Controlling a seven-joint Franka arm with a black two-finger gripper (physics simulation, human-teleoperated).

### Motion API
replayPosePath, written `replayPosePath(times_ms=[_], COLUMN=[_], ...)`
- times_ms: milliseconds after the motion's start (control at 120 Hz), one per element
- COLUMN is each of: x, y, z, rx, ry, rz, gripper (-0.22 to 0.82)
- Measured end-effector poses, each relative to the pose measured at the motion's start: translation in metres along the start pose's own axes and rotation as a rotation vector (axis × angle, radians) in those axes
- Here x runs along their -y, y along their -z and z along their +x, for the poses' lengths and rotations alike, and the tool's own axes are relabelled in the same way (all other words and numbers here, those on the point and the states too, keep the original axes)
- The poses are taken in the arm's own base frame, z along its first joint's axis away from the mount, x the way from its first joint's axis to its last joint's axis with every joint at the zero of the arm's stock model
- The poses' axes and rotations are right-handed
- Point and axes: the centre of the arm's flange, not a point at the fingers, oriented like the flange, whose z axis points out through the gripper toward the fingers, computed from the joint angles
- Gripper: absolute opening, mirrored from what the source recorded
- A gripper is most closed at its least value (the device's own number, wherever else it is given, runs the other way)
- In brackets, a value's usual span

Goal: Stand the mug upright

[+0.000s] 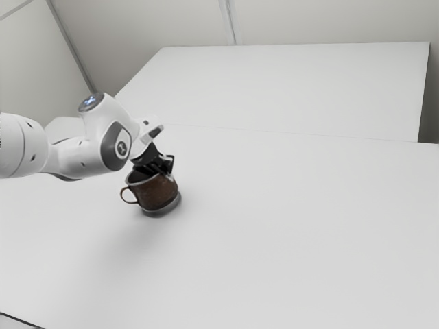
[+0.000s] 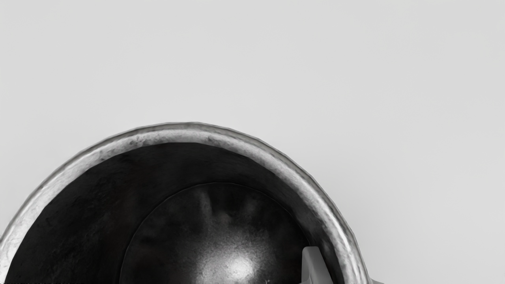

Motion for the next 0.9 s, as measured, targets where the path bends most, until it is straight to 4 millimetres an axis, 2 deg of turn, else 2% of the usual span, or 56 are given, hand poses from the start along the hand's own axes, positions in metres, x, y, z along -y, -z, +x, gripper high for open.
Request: replayPosePath(times_ms=[108,258,375,475,592,750,850,900], x=[-0.008,-0.007,-0.014,-0.018,-0.018,-0.02,-0.026,-0.028], y=[-0.012,-0.022,-0.019,-0.001,0.022,0.045,0.077,0.086], z=[-0.003,-0.005,-0.005,-0.002,0.001,0.008,0.03,0.035], rx=[0.013,0.022,0.022,0.005,-0.009,-0.021,-0.044,-0.027], ry=[0.018,0.057,0.05,0.033,0.021,-0.025,-0.069,-0.079], rz=[-0.003,0.0,-0.001,0.004,0.012,0.044,0.069,0.079], gripper=[-0.18,-0.19,0.07,0.27,0.41,0.51,0.55,0.56])
